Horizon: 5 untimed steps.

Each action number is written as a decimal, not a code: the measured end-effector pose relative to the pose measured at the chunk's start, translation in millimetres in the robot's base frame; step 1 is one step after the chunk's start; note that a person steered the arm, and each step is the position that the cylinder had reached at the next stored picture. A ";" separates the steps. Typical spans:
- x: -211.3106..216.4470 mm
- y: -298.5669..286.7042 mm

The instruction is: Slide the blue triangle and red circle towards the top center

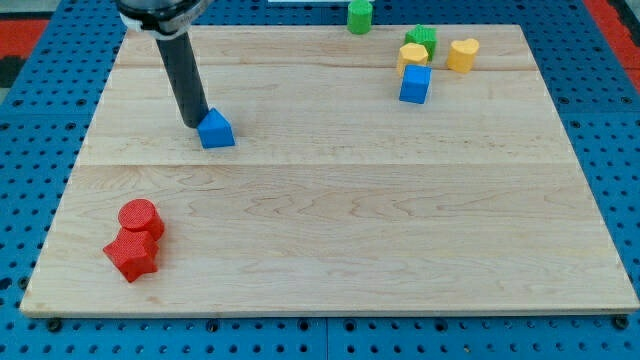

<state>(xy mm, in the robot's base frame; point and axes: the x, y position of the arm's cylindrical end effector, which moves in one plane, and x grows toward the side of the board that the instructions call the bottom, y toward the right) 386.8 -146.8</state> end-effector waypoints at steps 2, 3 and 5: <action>71.4 -1.6; 158.0 32.6; 226.4 -49.7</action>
<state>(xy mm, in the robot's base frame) 613.2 -196.6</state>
